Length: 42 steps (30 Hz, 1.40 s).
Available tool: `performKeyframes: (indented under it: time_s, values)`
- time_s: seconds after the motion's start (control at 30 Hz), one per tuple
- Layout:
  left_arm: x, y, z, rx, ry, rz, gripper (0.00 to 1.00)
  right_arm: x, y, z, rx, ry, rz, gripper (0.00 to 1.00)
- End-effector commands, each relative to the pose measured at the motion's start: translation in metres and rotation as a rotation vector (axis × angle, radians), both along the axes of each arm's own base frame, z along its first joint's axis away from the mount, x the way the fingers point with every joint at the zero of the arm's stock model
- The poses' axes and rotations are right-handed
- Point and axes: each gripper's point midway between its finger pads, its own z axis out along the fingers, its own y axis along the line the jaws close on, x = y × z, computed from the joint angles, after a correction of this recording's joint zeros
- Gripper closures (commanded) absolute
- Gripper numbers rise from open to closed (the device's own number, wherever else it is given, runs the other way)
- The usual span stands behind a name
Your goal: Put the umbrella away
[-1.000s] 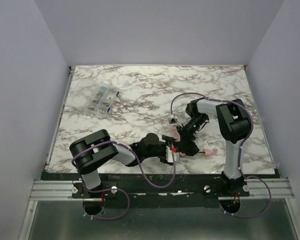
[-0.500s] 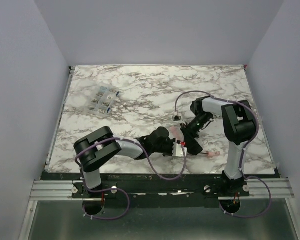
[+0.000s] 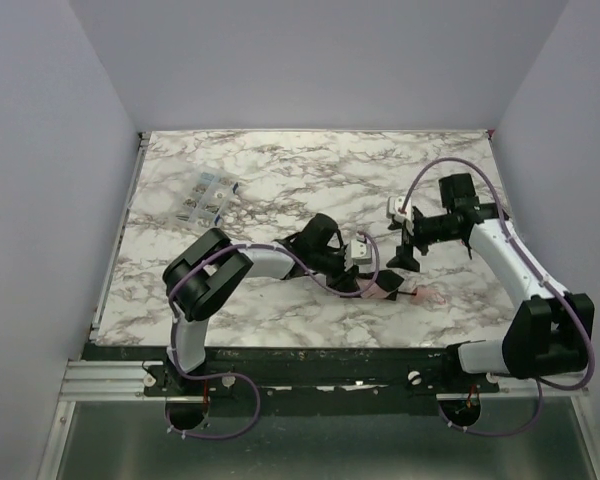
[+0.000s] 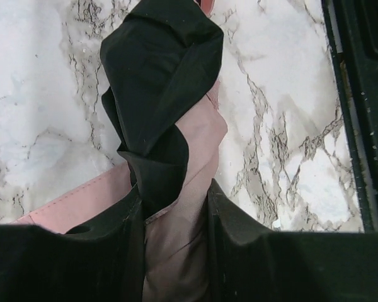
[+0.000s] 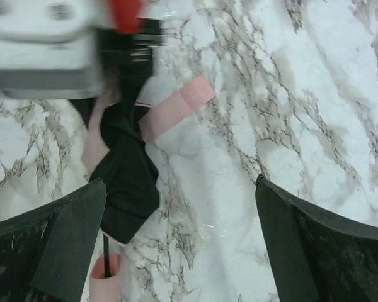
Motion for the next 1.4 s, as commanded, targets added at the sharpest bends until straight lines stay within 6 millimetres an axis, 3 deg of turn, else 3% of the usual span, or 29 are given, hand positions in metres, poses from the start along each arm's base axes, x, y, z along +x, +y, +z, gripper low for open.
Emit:
performKeyframes:
  time_s: [0.0,0.13,0.27,0.4,0.53,0.67,0.73,0.9,1.07,1.2,1.37]
  values:
    - [-0.04,0.072,-0.088,0.387,0.426,0.09,1.0,-0.028,0.009,-0.016,0.029,-0.142,0.193,0.02]
    - [-0.038,0.074,-0.096,0.443,0.512,0.108,1.0,-0.054,0.009,-0.023,0.031,-0.17,0.296,0.06]
    - [-0.034,0.075,-0.099,0.452,0.528,0.124,1.0,-0.052,0.003,-0.029,-0.02,-0.269,0.284,0.04]
    - [-0.03,0.075,-0.1,0.457,0.526,0.14,1.0,-0.062,0.0,-0.051,-0.075,-0.243,0.296,0.05]
    - [-0.029,0.075,-0.101,0.454,0.521,0.146,1.0,-0.063,-0.001,-0.075,-0.101,-0.178,0.24,0.11]
    - [-0.028,0.075,-0.1,0.453,0.512,0.148,1.0,-0.062,0.001,-0.083,-0.107,-0.166,0.213,0.17]
    - [-0.028,0.076,-0.1,0.453,0.507,0.147,1.0,-0.057,0.002,-0.083,-0.11,-0.178,0.185,0.22]
    - [-0.028,0.077,-0.101,0.455,0.502,0.145,1.0,-0.031,-0.005,-0.074,-0.143,-0.221,0.065,0.52]
    - [-0.028,0.079,-0.103,0.459,0.488,0.146,1.0,-0.016,-0.011,-0.067,-0.17,-0.224,-0.019,0.7]
    - [-0.029,0.079,-0.105,0.465,0.489,0.144,1.0,-0.014,-0.012,-0.065,-0.166,-0.198,-0.058,0.74]
    - [-0.03,0.08,-0.106,0.468,0.486,0.143,1.0,-0.012,-0.014,-0.053,-0.158,-0.167,-0.114,0.66]
